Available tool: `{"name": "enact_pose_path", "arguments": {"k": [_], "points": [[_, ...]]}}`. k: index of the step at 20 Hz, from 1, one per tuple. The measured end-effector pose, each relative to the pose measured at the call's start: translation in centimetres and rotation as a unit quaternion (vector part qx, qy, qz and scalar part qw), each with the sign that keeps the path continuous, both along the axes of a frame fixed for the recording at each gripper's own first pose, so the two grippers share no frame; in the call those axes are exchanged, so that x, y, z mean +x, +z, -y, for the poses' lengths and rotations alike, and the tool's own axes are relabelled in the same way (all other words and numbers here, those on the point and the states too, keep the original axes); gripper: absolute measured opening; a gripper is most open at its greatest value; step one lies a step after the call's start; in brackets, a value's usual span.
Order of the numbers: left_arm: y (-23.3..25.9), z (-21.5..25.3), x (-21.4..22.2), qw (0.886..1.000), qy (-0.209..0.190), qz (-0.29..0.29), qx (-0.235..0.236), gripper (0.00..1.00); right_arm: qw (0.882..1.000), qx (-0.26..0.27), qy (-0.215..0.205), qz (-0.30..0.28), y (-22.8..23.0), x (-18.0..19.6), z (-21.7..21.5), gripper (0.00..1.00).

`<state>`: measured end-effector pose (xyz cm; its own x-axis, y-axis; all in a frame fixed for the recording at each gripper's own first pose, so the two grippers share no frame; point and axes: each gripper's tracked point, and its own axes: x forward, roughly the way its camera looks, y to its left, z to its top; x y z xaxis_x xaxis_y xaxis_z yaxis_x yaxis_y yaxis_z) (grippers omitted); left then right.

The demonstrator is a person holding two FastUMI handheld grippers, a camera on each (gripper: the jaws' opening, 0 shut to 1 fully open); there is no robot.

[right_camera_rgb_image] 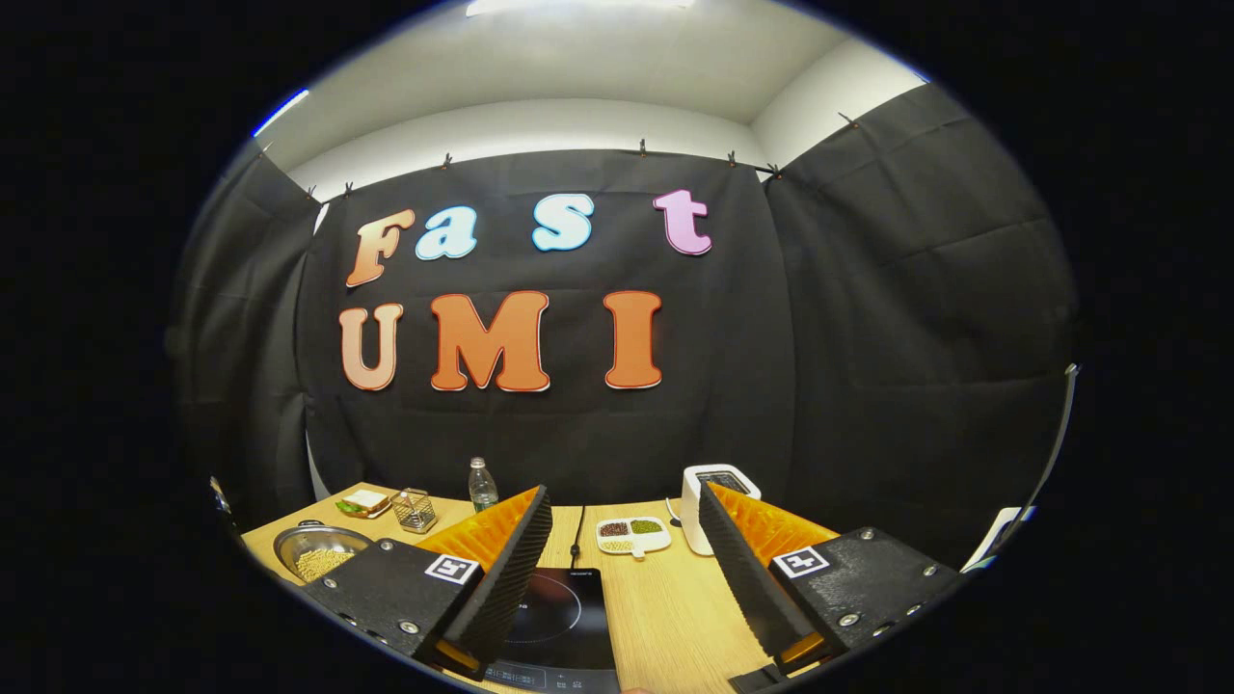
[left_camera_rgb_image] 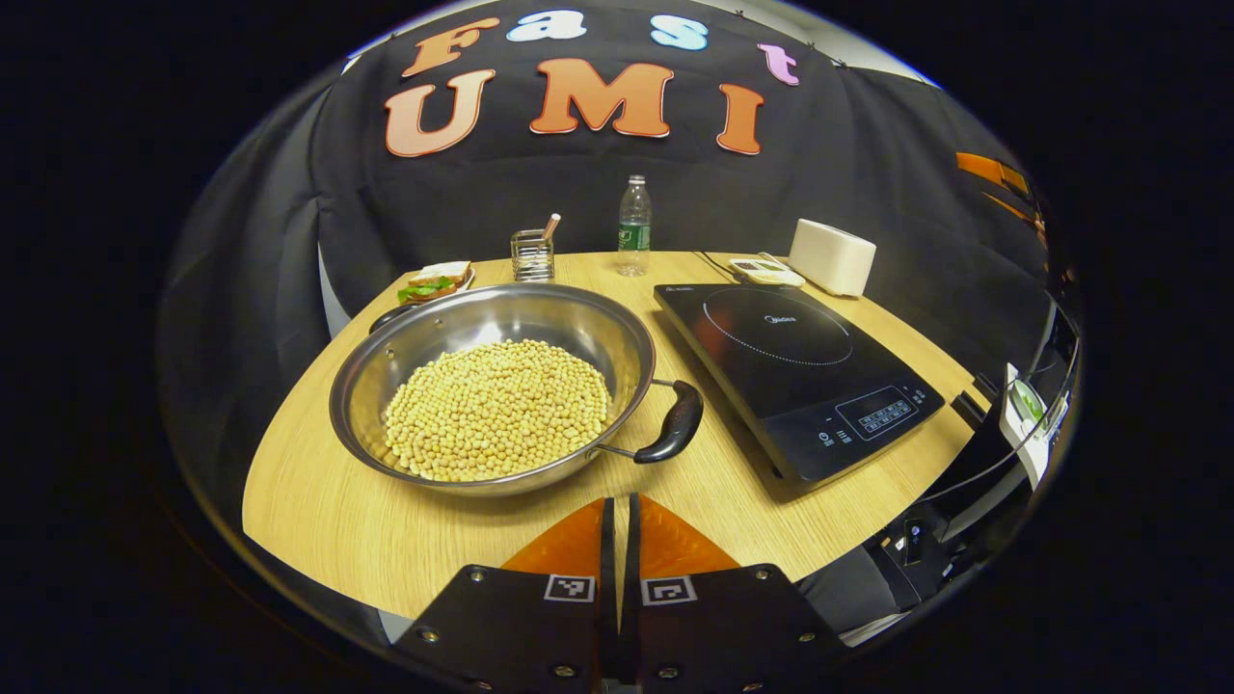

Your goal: First push the handle of the pot to place it horizontally, then grasp the pot with both hands and set it on the induction cooktop.

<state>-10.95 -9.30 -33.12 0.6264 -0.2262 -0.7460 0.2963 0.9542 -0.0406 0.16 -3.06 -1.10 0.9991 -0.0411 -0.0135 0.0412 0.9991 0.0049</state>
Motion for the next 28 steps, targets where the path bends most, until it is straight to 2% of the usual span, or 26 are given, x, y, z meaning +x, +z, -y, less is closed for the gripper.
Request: {"name": "enact_pose_path", "arguments": {"k": [12,28], "points": [[-1.1,1.0,2.5,1.0,-0.015,-0.007,0.014,0.02,1.0,0.0,0.002,-0.012,-1.2,0.0,0.2,0.95],[-1.6,2.8,4.6,1.0,-0.026,-0.01,0.002,0.02,1.0,-0.006,0.004,-0.015,-1.4,0.5,-0.1,0.95]]}}
